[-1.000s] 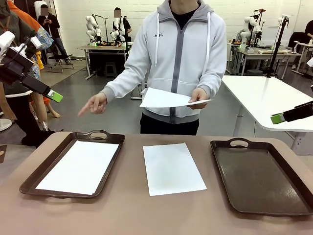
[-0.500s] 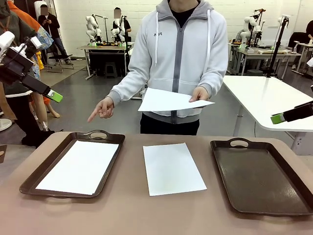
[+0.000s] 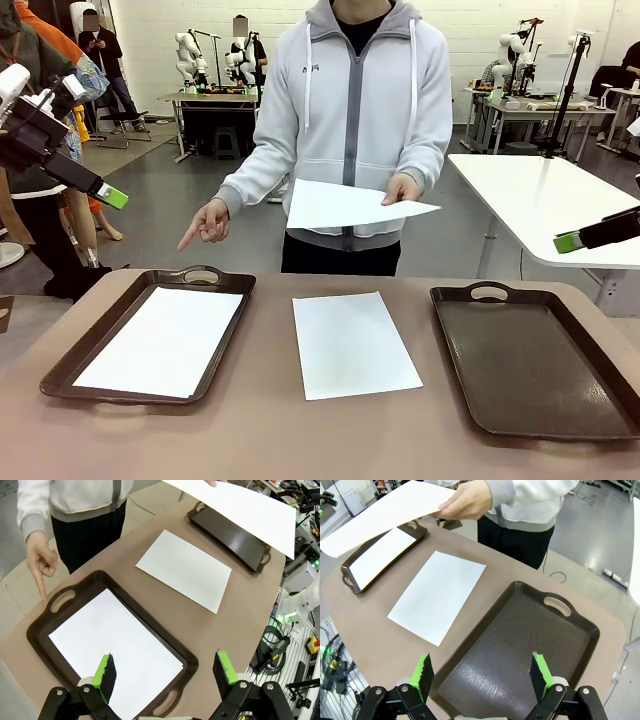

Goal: Sort the A4 documents.
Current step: Receive the A4 Paper.

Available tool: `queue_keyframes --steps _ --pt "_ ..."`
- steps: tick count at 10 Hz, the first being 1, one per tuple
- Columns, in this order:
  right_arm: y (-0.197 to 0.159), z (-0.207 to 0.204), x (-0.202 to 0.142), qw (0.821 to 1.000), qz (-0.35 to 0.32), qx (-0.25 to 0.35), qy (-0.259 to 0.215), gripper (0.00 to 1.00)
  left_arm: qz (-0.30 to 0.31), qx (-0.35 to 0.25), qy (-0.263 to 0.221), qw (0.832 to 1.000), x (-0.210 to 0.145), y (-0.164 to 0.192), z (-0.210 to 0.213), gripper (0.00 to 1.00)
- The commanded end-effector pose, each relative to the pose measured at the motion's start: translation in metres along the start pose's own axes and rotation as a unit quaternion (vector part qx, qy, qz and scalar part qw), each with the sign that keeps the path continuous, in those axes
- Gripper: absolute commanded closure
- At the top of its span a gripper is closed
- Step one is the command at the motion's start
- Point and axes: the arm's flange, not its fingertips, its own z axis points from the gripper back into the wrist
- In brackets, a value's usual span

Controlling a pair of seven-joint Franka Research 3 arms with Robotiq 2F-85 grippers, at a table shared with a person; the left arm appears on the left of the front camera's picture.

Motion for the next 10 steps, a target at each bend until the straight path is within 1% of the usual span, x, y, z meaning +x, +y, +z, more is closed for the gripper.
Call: queue_keyframes --steps 1,4,5,6,7,8,10 --pt "0.000 -0.002 0.000 1.000 -0.001 0.004 -0.001 0.00 -0.004 0.003 0.000 1.000 0.000 0.000 0.000 0.00" --pt "0.000 -0.002 0.000 1.000 -0.001 0.004 -0.001 0.00 0.000 0.000 0.000 1.000 0.000 0.000 0.000 0.00" --pt "0.000 -0.002 0.000 1.000 -0.001 0.004 -0.001 0.00 0.048 0.000 -0.014 0.999 0.004 0.011 -0.008 0.00" --pt "0.000 -0.002 0.000 1.000 -0.001 0.004 -0.001 0.00 0.092 0.016 -0.014 0.996 0.014 0.020 -0.017 0.00" --pt "0.000 -0.002 0.000 1.000 -0.001 0.004 -0.001 0.00 0.147 0.021 -0.030 0.988 0.028 0.027 -0.031 0.00" --pt "0.000 -0.002 0.000 1.000 -0.001 0.004 -0.001 0.00 0.191 0.025 -0.025 0.981 0.039 0.031 -0.047 0.00" --pt "0.000 -0.002 0.000 1.000 -0.001 0.004 -0.001 0.00 0.281 -0.011 -0.036 0.959 0.054 0.043 -0.077 0.00"
